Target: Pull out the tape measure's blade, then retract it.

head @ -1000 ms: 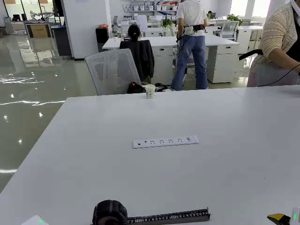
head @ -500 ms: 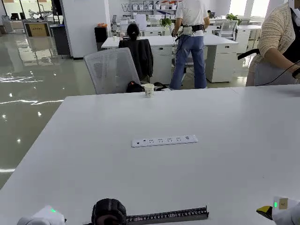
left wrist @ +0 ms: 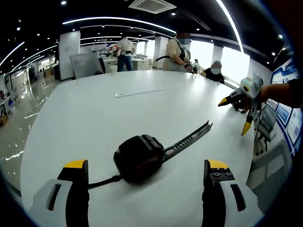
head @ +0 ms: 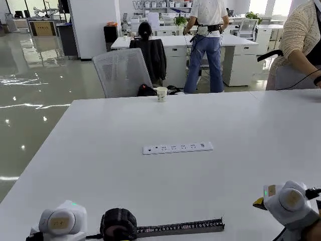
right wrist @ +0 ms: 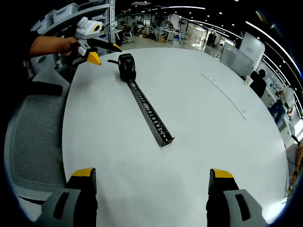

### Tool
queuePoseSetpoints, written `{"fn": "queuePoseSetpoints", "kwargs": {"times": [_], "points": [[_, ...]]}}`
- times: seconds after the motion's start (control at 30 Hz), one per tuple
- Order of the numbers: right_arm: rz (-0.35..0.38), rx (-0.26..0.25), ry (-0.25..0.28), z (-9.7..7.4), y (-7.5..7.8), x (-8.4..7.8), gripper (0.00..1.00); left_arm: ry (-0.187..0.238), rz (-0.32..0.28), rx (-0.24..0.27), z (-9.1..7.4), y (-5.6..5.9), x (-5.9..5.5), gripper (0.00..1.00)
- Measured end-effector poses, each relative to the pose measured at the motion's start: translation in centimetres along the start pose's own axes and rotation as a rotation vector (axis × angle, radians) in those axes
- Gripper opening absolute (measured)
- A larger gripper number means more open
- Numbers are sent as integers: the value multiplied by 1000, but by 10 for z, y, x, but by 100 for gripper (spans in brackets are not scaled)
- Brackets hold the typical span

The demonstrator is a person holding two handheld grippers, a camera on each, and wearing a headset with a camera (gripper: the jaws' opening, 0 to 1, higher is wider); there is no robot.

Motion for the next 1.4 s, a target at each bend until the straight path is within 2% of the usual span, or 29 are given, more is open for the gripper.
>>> {"fn": "queuePoseSetpoints", "kwargs": {"times": [0.03,0.07,0.13,0.37,0.53,0.67,0.7,0.9,1.0,1.1,1.17,1.23,1.4], "points": [[-8,6,0,1,3,3,99,-22,-10,13,1,-2,-4,99],[-12,10,-2,3,5,5,99,-20,-27,19,3,-4,-3,99],[-27,15,-2,7,9,9,99,2,-58,32,5,-6,-1,99],[-90,55,-37,22,16,17,99,17,-93,46,19,-7,-4,99],[-111,79,-59,33,20,21,99,61,-124,61,28,-6,2,99],[-143,102,-100,43,23,17,99,89,-109,73,34,-4,6,99],[-152,108,-105,46,24,17,99,78,-95,82,36,-3,4,99],[-161,129,-111,56,25,21,99,86,-114,87,42,0,2,99],[-149,138,-113,60,25,22,99,88,-110,111,45,-3,-2,99],[-166,149,-114,62,25,23,92,76,-111,131,48,-6,-8,99],[-170,151,-119,64,26,24,91,75,-114,141,48,-6,-9,99],[-170,168,-121,66,25,24,89,105,-119,148,48,-6,-6,99],[-185,184,-123,68,25,24,74,119,-117,154,48,-3,-5,99]]}}
Point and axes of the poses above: the centre of the closed fingertips' face, and the gripper's own axes: z roughly forward along the fingers, y roughly to its right, x roughly out of its top, the point moved 1 cm from there along -z, roughly backward along the fingers, and after that the axes turned 2 degrees about y, right-handed, at the moved point
